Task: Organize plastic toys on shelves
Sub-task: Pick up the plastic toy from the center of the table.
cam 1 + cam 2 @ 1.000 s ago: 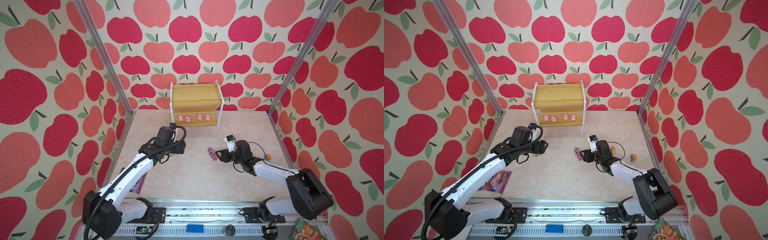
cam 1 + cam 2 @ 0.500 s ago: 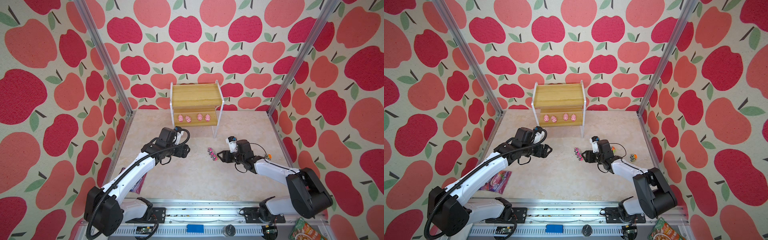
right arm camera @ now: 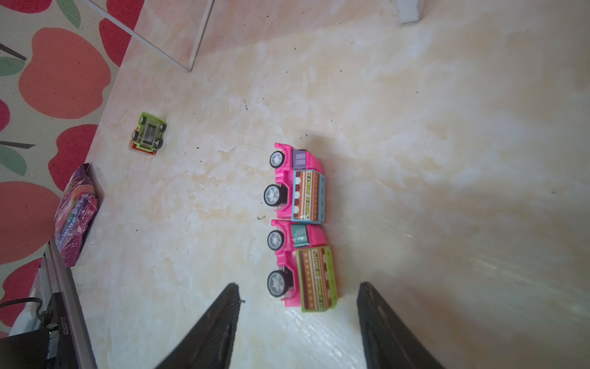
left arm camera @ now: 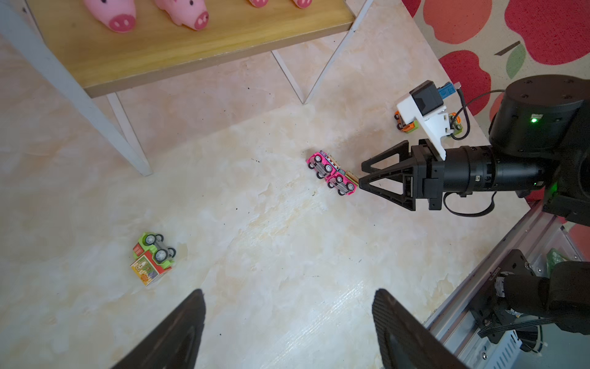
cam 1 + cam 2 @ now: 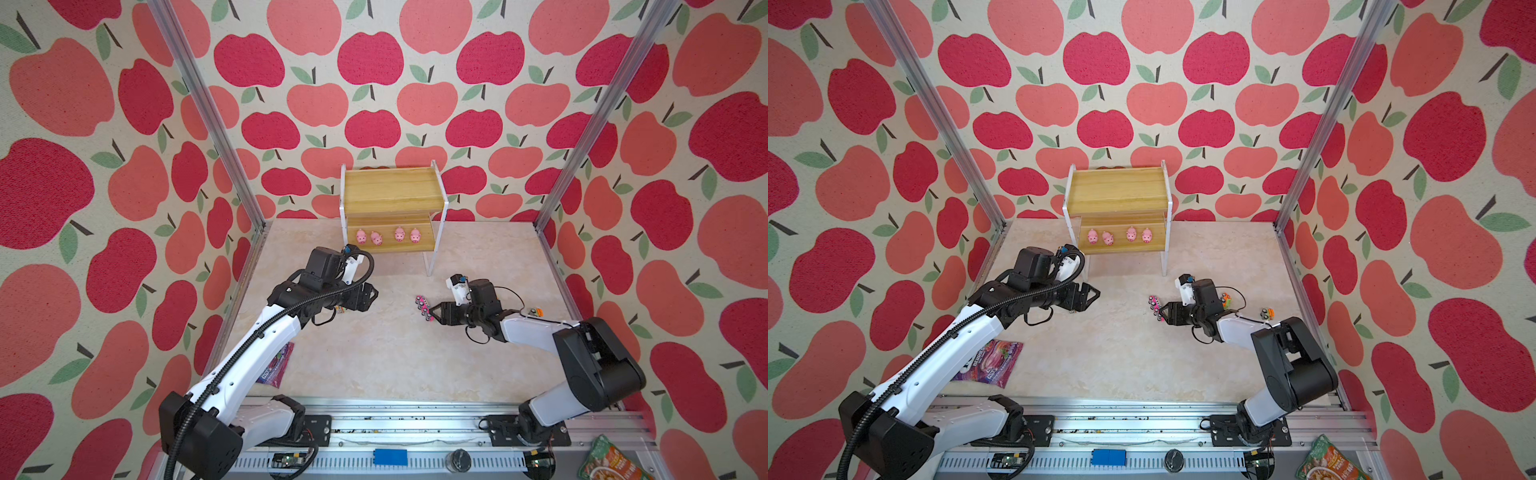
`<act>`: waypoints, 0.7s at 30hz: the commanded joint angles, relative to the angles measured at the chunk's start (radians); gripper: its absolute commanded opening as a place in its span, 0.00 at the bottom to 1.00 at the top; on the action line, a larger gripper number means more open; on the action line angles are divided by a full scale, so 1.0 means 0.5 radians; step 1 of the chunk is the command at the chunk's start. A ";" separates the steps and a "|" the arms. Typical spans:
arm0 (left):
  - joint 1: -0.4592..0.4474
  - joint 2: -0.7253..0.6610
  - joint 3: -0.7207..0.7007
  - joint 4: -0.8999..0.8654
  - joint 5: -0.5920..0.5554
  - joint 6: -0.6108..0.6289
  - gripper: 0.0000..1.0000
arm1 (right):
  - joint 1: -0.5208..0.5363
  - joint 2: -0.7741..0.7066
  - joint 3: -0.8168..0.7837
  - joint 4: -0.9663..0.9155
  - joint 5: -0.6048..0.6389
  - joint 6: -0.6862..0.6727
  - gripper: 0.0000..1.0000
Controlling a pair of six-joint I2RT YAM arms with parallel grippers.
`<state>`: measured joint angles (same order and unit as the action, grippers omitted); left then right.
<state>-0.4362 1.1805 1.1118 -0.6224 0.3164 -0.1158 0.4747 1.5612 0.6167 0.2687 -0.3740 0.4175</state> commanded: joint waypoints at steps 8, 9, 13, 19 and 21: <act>0.197 -0.138 -0.187 0.172 0.183 0.040 0.85 | 0.006 0.116 0.112 0.088 -0.070 -0.101 0.62; 0.216 -0.154 -0.197 0.178 0.187 0.037 0.85 | 0.024 0.120 0.121 0.058 -0.040 -0.130 0.62; 0.248 -0.177 -0.228 0.189 0.187 0.041 0.85 | 0.079 0.145 0.138 -0.006 0.044 -0.201 0.62; 0.303 -0.242 -0.240 0.207 0.200 0.034 0.85 | 0.222 0.171 0.215 -0.189 0.290 -0.365 0.63; 0.329 -0.256 -0.246 0.214 0.209 0.027 0.85 | 0.261 0.184 0.245 -0.250 0.373 -0.404 0.63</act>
<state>-0.2878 1.0740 0.9993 -0.5404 0.3996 -0.1093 0.5797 1.6371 0.6998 0.2226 -0.2733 0.2829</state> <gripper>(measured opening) 0.847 0.633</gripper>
